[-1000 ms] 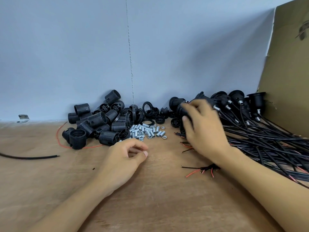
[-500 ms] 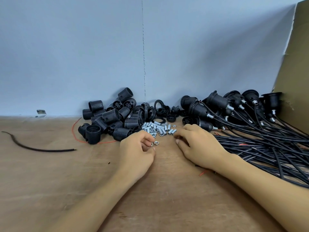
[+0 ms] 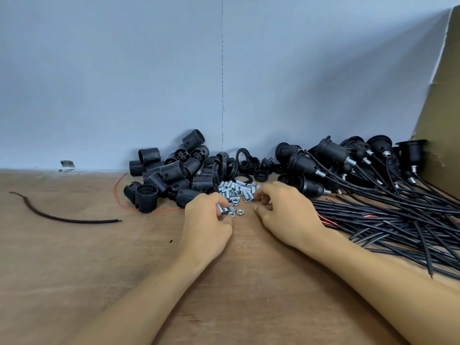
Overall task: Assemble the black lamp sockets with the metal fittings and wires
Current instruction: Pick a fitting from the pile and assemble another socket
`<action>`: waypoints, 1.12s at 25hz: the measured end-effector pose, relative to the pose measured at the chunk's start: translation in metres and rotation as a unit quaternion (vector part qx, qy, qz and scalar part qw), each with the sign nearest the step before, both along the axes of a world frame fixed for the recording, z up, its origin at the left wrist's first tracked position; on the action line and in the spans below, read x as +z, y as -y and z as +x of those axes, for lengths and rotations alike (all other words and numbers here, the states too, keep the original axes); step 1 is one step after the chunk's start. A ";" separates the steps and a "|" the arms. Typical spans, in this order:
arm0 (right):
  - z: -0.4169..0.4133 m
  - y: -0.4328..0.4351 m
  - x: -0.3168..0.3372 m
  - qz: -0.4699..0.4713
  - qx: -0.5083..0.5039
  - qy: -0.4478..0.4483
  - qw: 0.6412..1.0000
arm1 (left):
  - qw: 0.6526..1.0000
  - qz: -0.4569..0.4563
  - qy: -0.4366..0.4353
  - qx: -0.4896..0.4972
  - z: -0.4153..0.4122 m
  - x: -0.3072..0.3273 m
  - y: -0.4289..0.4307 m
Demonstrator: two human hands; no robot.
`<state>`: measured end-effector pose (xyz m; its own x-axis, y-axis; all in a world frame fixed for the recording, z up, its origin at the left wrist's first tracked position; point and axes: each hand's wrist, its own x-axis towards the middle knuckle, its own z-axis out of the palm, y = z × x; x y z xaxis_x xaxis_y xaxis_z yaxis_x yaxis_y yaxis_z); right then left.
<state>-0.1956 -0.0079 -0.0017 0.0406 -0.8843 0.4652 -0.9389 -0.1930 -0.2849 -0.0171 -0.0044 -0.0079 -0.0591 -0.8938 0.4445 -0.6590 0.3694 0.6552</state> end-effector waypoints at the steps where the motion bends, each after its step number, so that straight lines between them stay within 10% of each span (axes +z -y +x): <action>1: 0.004 0.002 0.001 -0.005 0.001 -0.002 1.000 | 1.000 -0.004 0.015 -0.010 0.000 0.000 0.001; 28: 0.006 -0.021 0.005 0.073 0.043 0.188 0.978 | 0.995 -0.047 0.087 -0.016 0.001 -0.006 0.008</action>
